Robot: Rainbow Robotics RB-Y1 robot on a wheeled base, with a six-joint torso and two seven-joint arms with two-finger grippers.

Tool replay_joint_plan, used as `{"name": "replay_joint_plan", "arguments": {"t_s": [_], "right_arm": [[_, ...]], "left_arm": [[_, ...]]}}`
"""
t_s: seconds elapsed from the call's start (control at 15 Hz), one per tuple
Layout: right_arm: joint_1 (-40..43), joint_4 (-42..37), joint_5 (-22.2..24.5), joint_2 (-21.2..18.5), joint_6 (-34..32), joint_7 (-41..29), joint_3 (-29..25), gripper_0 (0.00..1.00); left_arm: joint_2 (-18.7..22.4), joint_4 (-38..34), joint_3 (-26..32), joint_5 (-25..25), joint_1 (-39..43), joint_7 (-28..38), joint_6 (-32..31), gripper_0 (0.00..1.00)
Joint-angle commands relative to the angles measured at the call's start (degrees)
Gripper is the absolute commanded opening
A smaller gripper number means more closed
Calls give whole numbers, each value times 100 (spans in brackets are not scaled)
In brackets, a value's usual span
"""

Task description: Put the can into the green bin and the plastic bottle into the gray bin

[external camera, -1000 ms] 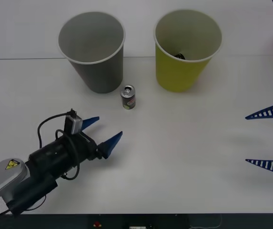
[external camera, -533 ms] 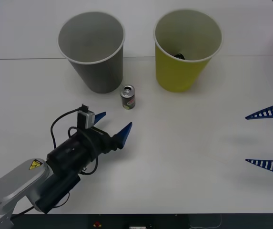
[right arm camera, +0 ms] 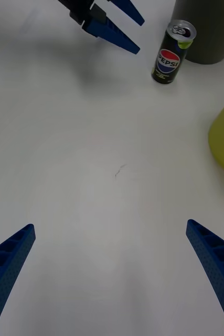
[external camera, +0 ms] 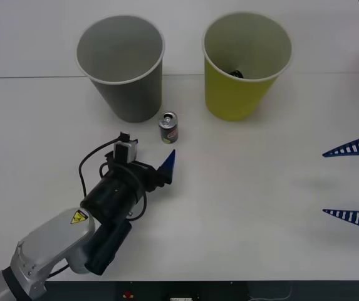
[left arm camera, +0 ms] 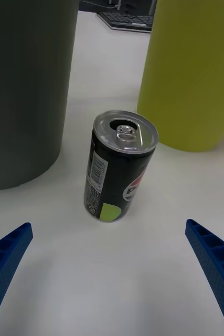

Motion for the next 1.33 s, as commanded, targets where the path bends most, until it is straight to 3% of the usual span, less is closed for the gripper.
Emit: {"name": "replay_joint_plan", "arguments": {"t_s": [0.07, 0.73, 1.33], "right_arm": [[0, 0, 0, 0, 0, 0, 0, 100], [0, 0, 0, 0, 0, 0, 0, 100], [0, 0, 0, 0, 0, 0, 0, 100]], "left_arm": [[-281, 471, -10, -484, -229, 158, 51, 100], [-835, 1376, -80, -994, -844, 448, 218, 100], [-1231, 1983, -89, -1055, -1293, 623, 279, 100]]}}
